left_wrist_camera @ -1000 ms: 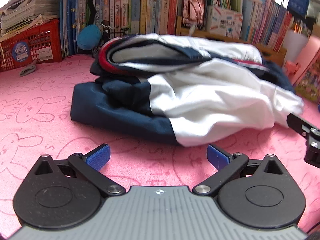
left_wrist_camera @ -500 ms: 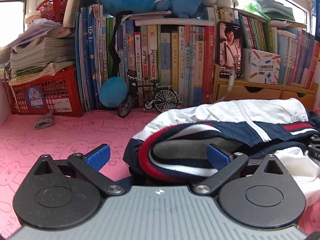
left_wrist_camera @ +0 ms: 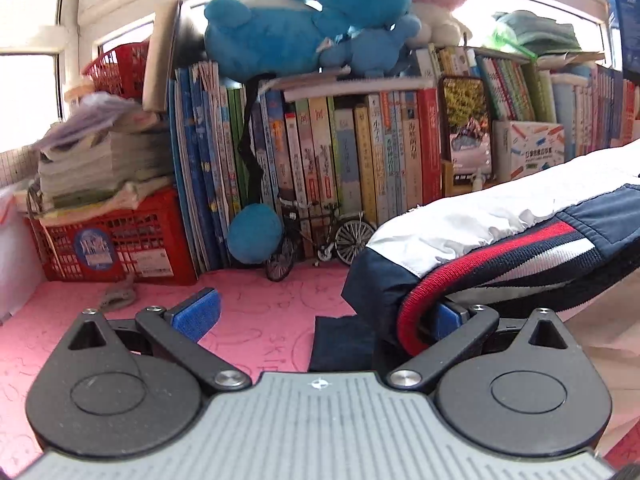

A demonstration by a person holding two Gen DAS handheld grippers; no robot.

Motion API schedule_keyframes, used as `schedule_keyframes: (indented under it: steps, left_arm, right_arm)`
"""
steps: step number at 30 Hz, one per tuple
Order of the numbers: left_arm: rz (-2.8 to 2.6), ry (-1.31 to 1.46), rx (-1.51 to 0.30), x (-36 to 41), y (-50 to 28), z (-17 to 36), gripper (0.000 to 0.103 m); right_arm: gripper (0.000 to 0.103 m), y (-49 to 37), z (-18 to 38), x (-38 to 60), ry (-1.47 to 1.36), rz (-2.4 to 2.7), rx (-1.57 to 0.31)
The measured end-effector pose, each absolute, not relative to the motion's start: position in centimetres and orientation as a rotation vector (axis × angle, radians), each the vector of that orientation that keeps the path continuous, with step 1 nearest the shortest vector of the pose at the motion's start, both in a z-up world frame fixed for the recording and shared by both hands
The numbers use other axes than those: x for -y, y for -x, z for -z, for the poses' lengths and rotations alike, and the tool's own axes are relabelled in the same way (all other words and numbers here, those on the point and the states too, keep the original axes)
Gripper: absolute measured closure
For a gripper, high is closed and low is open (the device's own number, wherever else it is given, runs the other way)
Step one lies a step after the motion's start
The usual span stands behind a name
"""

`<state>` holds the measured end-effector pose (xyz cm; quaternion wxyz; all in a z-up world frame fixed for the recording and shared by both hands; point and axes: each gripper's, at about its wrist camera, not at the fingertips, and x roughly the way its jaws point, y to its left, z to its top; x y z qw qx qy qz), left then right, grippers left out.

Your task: Fold clothes

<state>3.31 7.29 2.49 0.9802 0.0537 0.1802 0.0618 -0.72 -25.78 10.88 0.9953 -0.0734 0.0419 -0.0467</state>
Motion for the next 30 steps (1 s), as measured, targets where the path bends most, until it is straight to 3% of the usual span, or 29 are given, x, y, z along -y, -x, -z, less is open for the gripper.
schedule_keyframes:
  steps: [5, 10, 14, 21, 26, 28, 30]
  left_arm:
    - [-0.043, -0.146, -0.239, -7.9, 5.1, -5.1, 0.0]
    - [0.146, -0.146, -0.367, -9.6, 12.9, -4.9, 0.0]
    - [0.145, -0.165, -0.474, -9.8, 16.7, -3.2, 0.0]
    - [0.125, -0.07, -0.69, -11.9, 18.6, 0.6, 0.0]
    - [0.242, -0.136, -0.698, -11.8, 20.7, 0.5, 0.0]
    - [0.312, -0.142, -0.687, -12.1, 21.6, -0.1, 0.0]
    - [0.387, -0.09, -0.659, -12.8, 22.5, -1.1, 0.0]
  right_arm:
    - [0.088, 9.5, -10.4, 27.2, 0.221, 0.088, -0.098]
    - [0.077, 17.1, -8.0, 29.7, 0.224, 0.073, -0.284]
    - [0.076, 21.2, -6.6, 29.9, 0.194, 0.051, -0.41]
    - [0.069, 23.3, -2.5, 28.3, 0.203, -0.063, -0.642]
    - [0.068, 24.3, -1.4, 28.2, 0.219, -0.105, -0.721]
    - [0.059, 24.8, -2.1, 29.4, 0.154, -0.156, -0.741]
    - [0.057, 25.4, -3.2, 31.0, 0.031, -0.276, -0.746]
